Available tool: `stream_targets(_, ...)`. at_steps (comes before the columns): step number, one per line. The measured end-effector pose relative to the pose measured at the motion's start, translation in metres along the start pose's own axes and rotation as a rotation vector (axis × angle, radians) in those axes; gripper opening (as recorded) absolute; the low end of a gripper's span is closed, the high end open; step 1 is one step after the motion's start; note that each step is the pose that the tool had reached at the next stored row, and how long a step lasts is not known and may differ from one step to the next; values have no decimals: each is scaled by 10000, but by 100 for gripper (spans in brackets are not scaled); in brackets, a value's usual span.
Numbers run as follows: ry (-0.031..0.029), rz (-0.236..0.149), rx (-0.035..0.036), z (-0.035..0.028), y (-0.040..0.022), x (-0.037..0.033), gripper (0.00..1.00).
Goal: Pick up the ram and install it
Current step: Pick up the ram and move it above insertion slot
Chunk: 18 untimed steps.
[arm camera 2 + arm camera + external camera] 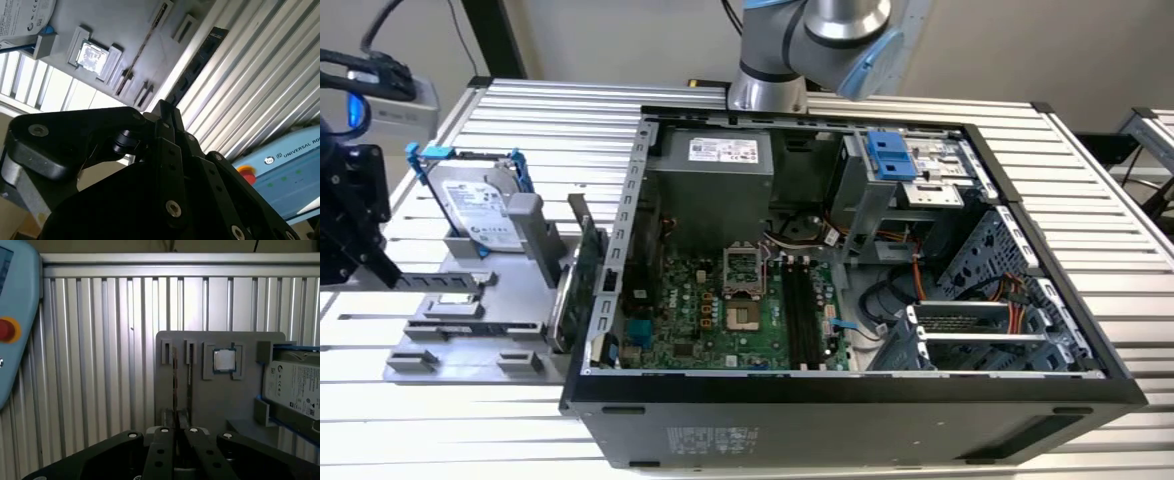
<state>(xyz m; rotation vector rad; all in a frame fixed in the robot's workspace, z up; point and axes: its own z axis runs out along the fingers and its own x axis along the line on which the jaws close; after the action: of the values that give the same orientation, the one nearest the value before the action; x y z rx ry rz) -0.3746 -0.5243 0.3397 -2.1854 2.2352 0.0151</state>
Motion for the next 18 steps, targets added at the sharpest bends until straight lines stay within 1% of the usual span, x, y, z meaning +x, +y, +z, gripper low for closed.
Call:
stream_targets(4,1,1,-1,-81,0,-2,0)
stream_targets(8,0,0,0,-147,0,-3,0)
stream_targets(12,0,1,0,-208,0,-4,0)
stream_targets(18,-1,1,1,-282,-1,-5,0)
